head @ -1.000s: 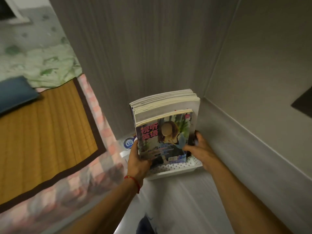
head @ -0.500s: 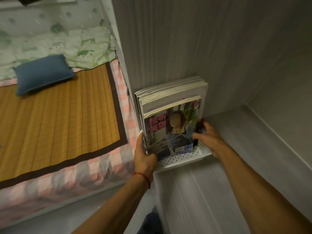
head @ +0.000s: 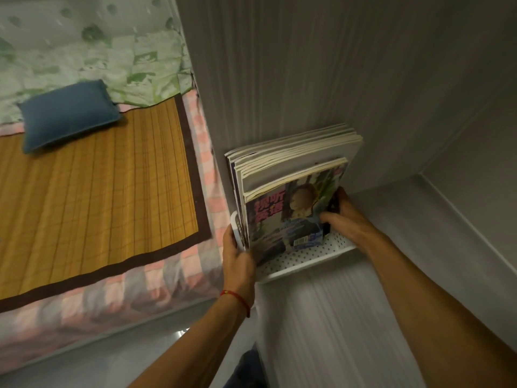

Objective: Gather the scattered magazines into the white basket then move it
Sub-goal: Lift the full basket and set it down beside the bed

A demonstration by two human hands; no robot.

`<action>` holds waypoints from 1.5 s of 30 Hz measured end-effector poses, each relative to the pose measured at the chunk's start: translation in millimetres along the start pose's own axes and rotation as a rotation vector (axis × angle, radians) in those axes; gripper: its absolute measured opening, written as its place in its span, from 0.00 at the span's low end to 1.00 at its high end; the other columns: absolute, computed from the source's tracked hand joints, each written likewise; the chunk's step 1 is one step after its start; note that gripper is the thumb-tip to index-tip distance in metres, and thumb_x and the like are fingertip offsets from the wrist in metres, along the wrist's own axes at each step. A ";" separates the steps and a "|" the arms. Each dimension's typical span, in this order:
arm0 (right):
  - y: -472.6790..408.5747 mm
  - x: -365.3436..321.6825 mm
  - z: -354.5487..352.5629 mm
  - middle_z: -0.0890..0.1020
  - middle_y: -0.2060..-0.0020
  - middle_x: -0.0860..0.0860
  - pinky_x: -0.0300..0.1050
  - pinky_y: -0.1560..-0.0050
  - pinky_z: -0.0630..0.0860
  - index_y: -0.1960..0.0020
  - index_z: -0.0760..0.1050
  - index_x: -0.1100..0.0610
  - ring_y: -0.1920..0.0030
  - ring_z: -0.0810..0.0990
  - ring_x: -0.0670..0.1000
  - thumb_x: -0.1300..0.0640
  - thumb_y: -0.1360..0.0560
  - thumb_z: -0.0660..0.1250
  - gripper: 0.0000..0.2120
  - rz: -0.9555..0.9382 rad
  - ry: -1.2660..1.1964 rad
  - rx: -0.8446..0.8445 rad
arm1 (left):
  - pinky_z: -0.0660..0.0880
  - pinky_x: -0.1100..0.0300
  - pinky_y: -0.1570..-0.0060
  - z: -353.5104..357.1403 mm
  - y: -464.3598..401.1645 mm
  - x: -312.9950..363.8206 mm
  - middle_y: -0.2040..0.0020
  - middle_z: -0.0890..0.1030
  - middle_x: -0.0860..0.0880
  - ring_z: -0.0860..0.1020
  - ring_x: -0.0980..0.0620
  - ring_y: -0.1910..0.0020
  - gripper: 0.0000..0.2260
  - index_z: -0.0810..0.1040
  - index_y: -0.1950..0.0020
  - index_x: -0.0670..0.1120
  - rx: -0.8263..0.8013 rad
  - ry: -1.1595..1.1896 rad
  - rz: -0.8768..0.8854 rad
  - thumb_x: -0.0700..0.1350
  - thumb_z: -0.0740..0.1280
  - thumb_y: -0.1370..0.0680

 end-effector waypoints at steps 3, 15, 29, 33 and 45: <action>3.2 -4.6 2.1 0.72 0.47 0.32 0.31 0.52 0.68 0.37 0.60 0.36 0.47 0.72 0.36 0.44 0.40 0.73 0.35 0.012 0.052 -0.030 | 0.76 0.39 0.37 6.7 6.7 -3.1 0.26 0.67 0.45 0.73 0.42 0.33 0.30 0.59 0.24 0.64 0.035 0.072 -0.028 0.38 0.57 0.21; 8.4 -27.1 -8.4 0.75 0.38 0.42 0.39 0.40 0.72 0.27 0.60 0.44 0.37 0.75 0.43 0.48 0.37 0.74 0.42 -0.074 0.067 -0.018 | 0.67 0.42 0.28 6.3 11.9 31.1 0.19 0.55 0.52 0.60 0.45 0.22 0.35 0.49 0.20 0.60 0.001 -0.124 0.096 0.38 0.58 0.22; 27.5 -77.1 -26.2 0.75 0.34 0.43 0.55 0.30 0.71 0.26 0.57 0.41 0.33 0.73 0.46 0.48 0.37 0.76 0.45 -0.208 -0.013 0.009 | 0.64 0.37 0.26 36.2 34.8 94.6 0.18 0.50 0.48 0.59 0.44 0.21 0.50 0.38 0.22 0.64 -0.214 -0.359 0.392 0.45 0.71 0.30; 28.8 -88.2 -27.3 0.79 0.40 0.40 0.50 0.36 0.76 0.27 0.61 0.40 0.40 0.79 0.42 0.54 0.35 0.75 0.41 -0.281 -0.126 0.103 | 0.61 0.38 0.25 42.9 39.2 106.9 0.18 0.46 0.53 0.54 0.44 0.20 0.53 0.35 0.24 0.66 -0.197 -0.355 0.431 0.50 0.71 0.34; 29.9 -93.7 -31.5 0.69 0.28 0.48 0.53 0.27 0.67 0.23 0.47 0.40 0.30 0.70 0.50 0.49 0.33 0.72 0.48 -0.182 0.072 0.072 | 0.66 0.56 0.30 25.3 43.8 114.9 0.23 0.61 0.59 0.65 0.64 0.28 0.45 0.45 0.20 0.56 -0.185 -0.398 0.391 0.34 0.69 0.26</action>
Point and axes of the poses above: each hand's wrist, its own y-axis away from the middle knuckle, its own z-axis out of the palm, x = y × z, the point moved 2 cm from there along -y, towards the middle knuckle
